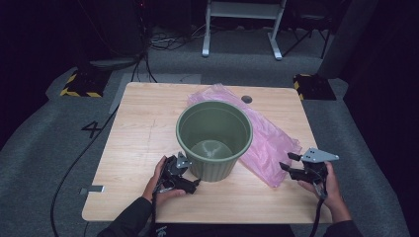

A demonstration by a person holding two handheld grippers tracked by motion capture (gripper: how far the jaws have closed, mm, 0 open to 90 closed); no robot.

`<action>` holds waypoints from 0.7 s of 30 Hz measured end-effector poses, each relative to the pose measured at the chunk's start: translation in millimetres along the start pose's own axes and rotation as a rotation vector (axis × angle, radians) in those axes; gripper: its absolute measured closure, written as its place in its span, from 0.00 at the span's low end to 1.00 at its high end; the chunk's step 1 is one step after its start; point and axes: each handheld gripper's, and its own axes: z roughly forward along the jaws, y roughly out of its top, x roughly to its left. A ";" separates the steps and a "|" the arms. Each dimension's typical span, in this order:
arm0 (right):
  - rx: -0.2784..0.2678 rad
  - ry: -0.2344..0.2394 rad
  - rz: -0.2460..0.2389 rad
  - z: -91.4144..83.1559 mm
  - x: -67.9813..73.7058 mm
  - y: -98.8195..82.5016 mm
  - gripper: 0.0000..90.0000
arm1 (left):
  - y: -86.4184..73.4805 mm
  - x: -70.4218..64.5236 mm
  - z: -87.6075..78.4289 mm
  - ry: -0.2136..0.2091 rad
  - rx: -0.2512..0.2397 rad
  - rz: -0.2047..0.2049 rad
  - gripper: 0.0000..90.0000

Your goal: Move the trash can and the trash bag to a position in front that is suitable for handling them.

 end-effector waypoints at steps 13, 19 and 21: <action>0.068 0.053 0.092 28.2 -32.2 -18.0 0.71 | 0.0 0.0 0.0 0.001 0.000 0.000 0.00; 0.091 0.094 0.098 32.9 -29.4 -24.7 0.80 | 2.9 -0.4 2.6 0.011 0.001 -0.012 0.00; 0.081 0.114 0.108 32.0 -29.5 -25.8 0.82 | 4.1 -0.5 3.8 0.014 0.001 -0.018 0.00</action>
